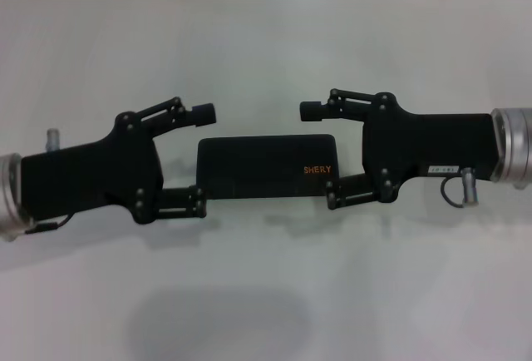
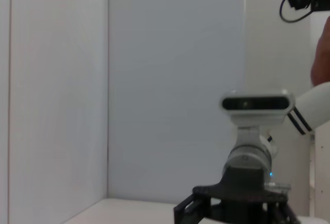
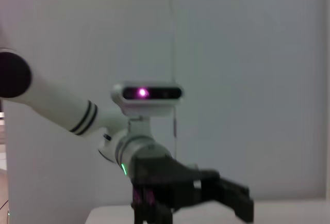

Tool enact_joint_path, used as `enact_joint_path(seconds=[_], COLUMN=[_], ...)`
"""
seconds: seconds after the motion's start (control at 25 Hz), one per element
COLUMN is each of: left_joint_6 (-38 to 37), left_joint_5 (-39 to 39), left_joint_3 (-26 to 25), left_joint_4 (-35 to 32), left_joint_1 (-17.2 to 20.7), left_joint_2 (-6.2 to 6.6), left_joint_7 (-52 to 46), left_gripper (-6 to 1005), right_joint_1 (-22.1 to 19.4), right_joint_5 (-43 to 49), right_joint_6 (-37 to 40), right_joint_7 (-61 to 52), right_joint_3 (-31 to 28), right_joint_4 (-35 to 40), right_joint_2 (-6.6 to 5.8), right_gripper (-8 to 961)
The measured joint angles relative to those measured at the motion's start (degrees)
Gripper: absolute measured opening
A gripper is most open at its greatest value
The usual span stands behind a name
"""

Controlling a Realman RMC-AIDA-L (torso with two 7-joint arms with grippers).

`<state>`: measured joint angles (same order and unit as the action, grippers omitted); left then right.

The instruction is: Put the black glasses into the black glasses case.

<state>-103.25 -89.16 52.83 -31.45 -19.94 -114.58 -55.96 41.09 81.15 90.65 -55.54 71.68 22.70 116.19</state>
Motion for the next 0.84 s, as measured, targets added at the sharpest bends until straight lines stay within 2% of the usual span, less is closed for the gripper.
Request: enact_joint_path(seconds=[0.16, 0.28, 0.84], left_joint_6=[-0.3, -0.4, -1.6], left_joint_5=[-0.3, -0.3, -0.3], left_joint_3=[0.0, 0.2, 0.0], left_joint_4=[-0.8, -0.9, -1.6], left_joint_1=[2.1, 2.4, 2.0], left_joint_2=[-0.24, -0.23, 0.02], left_joint_7=[0.9, 0.9, 1.0], left_gripper=[895, 895, 895], right_joint_1=[-1.3, -1.4, -2.4], right_joint_5=[-4.6, -4.8, -4.7], right_joint_6=[0.0, -0.4, -0.7], right_joint_7=[3.7, 3.9, 6.7], right_joint_3=[4.5, 4.5, 4.7], right_joint_4=[1.0, 1.1, 1.1], right_joint_2=[0.0, 0.0, -0.01], right_gripper=[834, 874, 875])
